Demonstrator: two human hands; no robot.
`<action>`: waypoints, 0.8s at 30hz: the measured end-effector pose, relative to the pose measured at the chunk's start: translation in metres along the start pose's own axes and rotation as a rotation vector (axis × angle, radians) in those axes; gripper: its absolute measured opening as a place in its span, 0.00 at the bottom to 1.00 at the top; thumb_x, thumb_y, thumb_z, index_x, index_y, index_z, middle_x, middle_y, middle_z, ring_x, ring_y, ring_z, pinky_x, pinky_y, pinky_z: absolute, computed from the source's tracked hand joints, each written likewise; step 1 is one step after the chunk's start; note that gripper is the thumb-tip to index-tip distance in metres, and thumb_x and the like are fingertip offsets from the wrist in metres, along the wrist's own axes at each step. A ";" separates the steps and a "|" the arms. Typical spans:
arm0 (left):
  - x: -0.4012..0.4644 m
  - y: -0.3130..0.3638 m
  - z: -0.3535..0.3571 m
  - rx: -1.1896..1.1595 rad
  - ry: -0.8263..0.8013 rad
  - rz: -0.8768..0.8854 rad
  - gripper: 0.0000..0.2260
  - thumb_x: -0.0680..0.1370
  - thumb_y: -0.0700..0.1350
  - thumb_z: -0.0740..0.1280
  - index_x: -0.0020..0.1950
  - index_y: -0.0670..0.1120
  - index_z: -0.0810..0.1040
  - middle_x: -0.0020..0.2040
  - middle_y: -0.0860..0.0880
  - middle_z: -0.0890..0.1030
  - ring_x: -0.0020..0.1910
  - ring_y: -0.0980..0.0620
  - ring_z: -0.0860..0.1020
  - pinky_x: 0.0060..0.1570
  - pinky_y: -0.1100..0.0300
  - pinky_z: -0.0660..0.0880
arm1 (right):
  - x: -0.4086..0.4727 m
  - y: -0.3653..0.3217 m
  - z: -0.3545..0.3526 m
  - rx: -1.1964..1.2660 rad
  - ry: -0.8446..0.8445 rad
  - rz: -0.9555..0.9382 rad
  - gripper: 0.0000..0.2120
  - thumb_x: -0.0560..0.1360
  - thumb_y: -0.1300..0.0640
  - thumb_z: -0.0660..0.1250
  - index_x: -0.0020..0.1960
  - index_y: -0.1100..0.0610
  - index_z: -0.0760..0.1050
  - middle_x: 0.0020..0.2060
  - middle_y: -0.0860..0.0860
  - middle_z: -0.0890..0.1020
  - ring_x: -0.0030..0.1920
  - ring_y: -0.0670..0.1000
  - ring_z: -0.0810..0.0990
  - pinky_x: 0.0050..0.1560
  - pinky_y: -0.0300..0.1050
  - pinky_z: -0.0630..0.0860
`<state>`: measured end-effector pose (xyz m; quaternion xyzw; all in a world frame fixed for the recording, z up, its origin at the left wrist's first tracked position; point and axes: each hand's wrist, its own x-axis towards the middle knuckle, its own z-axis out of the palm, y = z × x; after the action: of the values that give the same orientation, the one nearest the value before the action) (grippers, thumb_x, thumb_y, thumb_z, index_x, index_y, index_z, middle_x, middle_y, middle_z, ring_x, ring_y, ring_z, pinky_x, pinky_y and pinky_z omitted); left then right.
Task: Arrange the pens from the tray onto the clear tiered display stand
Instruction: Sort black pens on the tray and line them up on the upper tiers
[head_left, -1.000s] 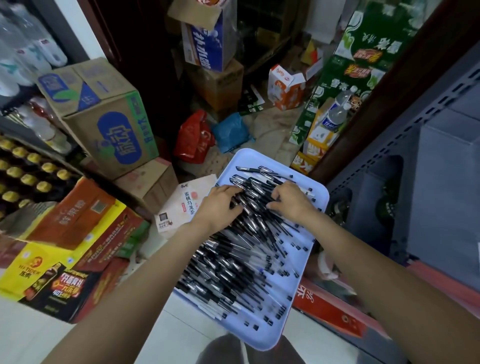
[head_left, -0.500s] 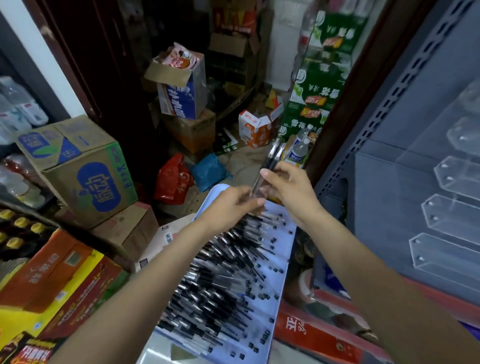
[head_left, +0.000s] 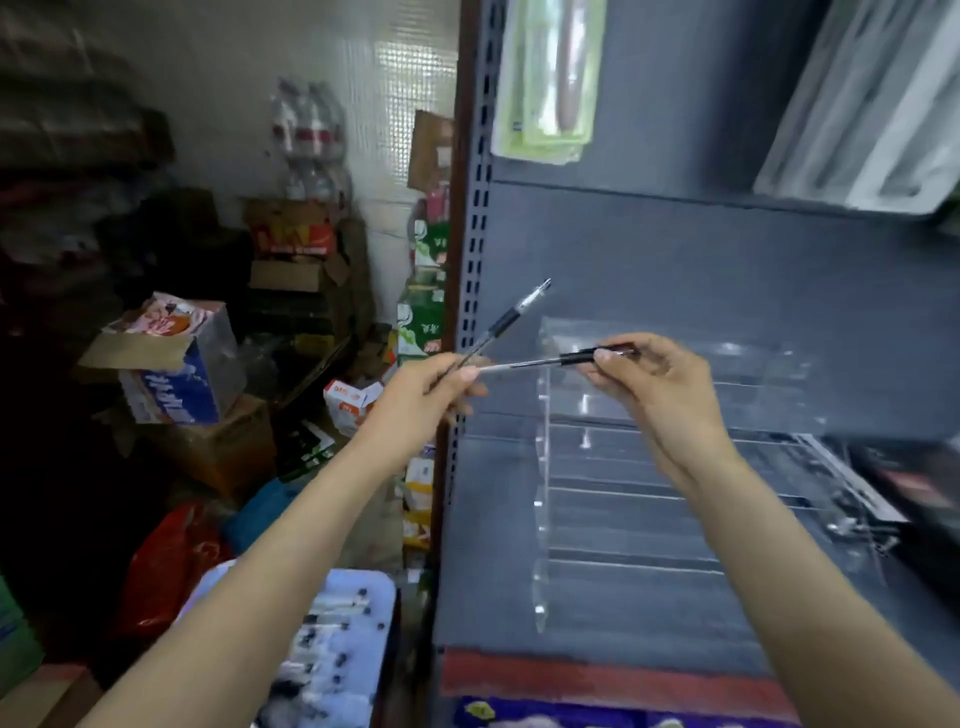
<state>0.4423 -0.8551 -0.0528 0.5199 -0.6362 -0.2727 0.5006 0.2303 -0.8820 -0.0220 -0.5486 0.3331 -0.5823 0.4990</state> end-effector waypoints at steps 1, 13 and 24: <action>0.008 0.001 0.010 0.006 0.033 0.002 0.10 0.80 0.41 0.59 0.58 0.45 0.76 0.45 0.50 0.81 0.35 0.64 0.77 0.40 0.67 0.74 | 0.007 -0.003 -0.015 0.006 0.034 0.005 0.06 0.74 0.70 0.65 0.42 0.61 0.77 0.34 0.52 0.83 0.38 0.48 0.84 0.43 0.33 0.78; 0.072 0.017 0.100 0.357 0.293 -0.143 0.11 0.80 0.46 0.61 0.55 0.43 0.80 0.41 0.46 0.80 0.46 0.46 0.77 0.43 0.59 0.68 | 0.116 0.003 -0.131 -0.323 -0.008 -0.044 0.09 0.73 0.70 0.67 0.39 0.58 0.75 0.35 0.54 0.80 0.31 0.43 0.82 0.43 0.36 0.80; 0.071 0.026 0.099 0.477 0.229 -0.147 0.12 0.80 0.46 0.61 0.59 0.44 0.79 0.45 0.41 0.81 0.44 0.48 0.77 0.44 0.60 0.68 | 0.144 0.020 -0.117 -0.947 -0.153 -0.114 0.04 0.70 0.62 0.73 0.45 0.60 0.83 0.43 0.53 0.84 0.45 0.49 0.79 0.45 0.31 0.67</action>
<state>0.3443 -0.9303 -0.0396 0.6952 -0.5822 -0.0905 0.4117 0.1354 -1.0431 -0.0174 -0.7742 0.4933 -0.3510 0.1846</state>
